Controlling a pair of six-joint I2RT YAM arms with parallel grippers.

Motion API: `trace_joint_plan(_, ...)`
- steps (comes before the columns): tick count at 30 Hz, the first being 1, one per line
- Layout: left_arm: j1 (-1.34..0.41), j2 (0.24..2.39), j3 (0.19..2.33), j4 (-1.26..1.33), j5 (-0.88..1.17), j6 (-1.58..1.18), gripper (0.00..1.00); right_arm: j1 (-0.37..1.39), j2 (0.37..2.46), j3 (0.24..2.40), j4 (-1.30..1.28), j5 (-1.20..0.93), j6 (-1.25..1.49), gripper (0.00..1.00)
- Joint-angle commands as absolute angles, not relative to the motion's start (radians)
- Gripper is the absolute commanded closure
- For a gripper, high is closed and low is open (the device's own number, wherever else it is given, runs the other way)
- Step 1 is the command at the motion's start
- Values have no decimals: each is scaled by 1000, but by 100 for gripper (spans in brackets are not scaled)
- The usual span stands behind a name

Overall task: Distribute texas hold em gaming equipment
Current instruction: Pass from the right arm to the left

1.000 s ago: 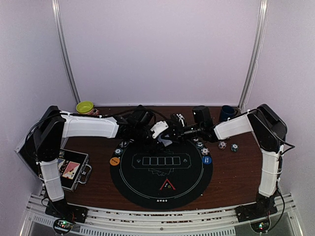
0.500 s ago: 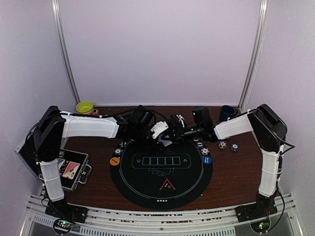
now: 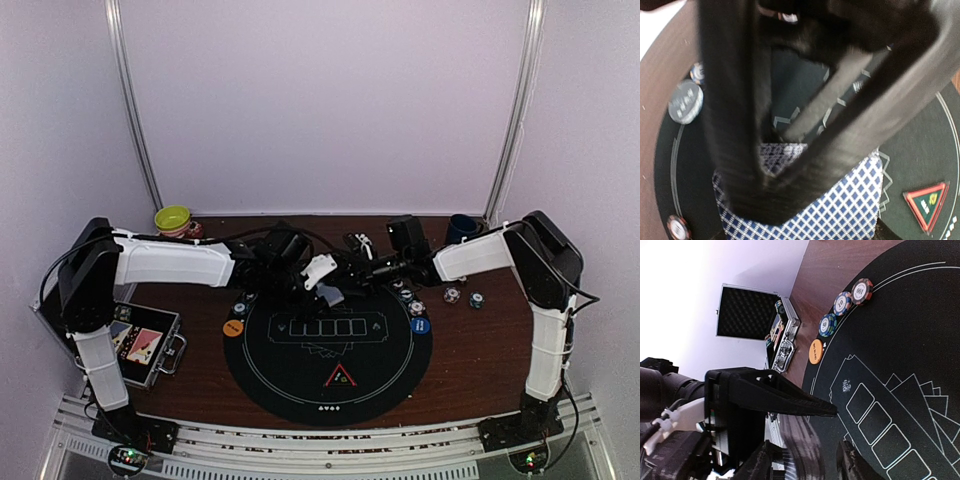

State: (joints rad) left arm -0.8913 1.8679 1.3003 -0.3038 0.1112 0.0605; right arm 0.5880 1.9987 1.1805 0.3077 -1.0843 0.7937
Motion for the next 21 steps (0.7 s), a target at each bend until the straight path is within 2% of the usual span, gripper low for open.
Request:
trace_joint_plan(1,-898,1812,1250,-312,111,30,48,621,2013,1195,385,-1147,844,53)
trace_joint_plan(5,-902,1792,1219,-310,98,26,48,653,2027,1188,434,-1159,875,52)
trace_joint_plan(21,-907,1760,1184,-273,120,49,47,680,2080,1250,238,-1102,710,51)
